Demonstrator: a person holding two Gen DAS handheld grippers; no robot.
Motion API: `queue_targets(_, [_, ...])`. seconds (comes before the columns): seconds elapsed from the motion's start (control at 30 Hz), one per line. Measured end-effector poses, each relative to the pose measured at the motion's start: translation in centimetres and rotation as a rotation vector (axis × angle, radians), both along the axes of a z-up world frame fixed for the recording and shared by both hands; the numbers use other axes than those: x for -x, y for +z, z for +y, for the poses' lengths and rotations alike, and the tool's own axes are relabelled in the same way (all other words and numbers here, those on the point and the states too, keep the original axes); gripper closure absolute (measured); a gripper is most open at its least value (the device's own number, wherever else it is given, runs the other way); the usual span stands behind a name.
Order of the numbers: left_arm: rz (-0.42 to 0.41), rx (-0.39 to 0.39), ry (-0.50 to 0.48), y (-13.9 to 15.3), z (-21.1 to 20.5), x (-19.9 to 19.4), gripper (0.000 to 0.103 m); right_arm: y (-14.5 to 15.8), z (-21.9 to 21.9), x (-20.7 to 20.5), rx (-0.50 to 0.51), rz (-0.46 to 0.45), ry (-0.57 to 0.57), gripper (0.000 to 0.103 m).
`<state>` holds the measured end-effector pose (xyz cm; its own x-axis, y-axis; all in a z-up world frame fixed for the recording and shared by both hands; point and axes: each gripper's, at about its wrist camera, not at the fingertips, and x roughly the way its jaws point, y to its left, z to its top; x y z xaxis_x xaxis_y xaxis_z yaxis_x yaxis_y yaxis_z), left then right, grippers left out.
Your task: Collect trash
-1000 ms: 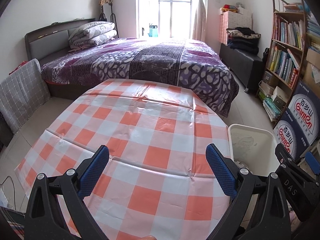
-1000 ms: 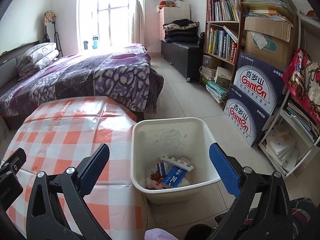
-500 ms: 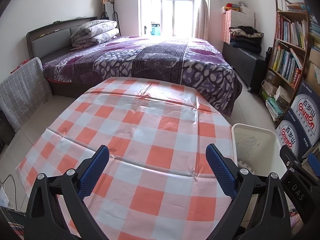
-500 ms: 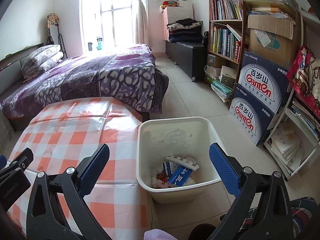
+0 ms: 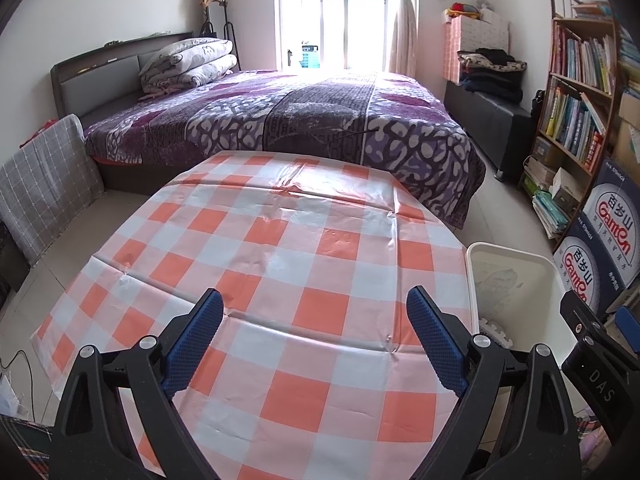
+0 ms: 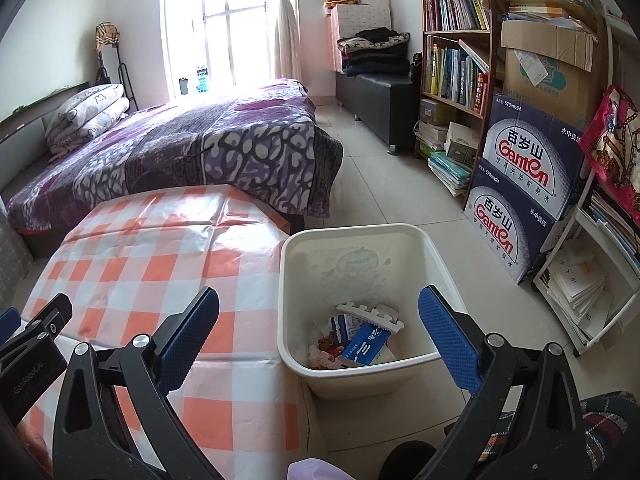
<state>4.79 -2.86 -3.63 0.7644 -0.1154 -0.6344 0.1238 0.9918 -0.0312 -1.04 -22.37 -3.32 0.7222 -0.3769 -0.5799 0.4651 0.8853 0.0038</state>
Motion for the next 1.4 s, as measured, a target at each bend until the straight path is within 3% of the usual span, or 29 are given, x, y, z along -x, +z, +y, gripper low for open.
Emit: queue_targets(1.4, [0.014,0.002,-0.027,-0.10,-0.78,0.12,0.013,-0.31,-0.08,0.00,-0.005,0.010,0.003,0.007])
